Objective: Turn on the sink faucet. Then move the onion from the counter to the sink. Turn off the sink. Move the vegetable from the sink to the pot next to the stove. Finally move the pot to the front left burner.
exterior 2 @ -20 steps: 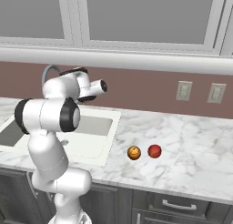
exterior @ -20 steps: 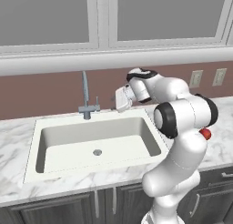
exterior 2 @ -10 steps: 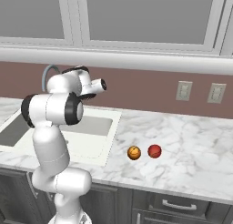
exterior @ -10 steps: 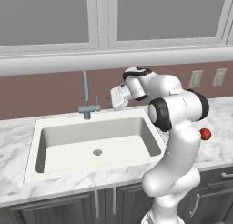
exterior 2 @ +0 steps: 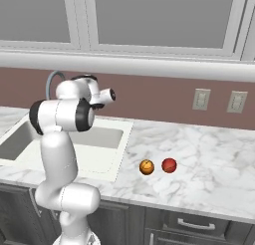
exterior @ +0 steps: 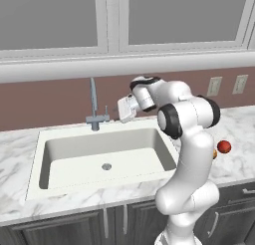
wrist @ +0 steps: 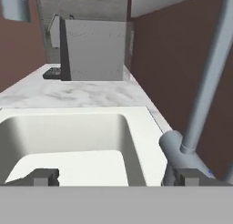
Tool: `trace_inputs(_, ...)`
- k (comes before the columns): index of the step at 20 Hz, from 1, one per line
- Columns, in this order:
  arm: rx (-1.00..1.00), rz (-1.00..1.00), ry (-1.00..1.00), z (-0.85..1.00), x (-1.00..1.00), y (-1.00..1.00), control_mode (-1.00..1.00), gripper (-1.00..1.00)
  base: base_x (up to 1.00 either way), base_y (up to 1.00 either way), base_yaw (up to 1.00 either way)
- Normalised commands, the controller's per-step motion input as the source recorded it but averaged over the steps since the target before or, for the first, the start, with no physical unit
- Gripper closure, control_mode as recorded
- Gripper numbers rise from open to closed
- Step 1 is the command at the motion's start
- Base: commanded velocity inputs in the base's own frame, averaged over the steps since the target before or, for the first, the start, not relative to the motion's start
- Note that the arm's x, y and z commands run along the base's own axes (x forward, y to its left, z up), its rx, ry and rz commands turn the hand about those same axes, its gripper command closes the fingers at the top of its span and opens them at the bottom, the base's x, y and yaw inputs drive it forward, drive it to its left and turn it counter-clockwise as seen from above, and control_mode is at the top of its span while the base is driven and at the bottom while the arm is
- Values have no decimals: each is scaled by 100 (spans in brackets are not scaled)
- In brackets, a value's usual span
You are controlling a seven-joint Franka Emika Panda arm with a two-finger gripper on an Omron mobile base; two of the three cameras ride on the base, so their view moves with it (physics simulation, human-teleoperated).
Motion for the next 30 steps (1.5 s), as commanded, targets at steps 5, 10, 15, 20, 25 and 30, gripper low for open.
trace_inputs(5,0,0,0,-17,27,2,-100,-100,0,0,0)
trace_inputs(10,1,0,0,-12,27,0,-100,-100,0,0,0)
trace_inputs(15,2,0,0,-4,24,0,-100,-100,0,0,0)
trace_inputs(20,1,0,0,0,21,0,-100,-100,0,0,0)
trace_inputs(25,0,0,0,0,19,0,-100,-100,0,0,0)
trace_inputs(30,0,0,0,-1,18,3,-100,-100,0,0,0)
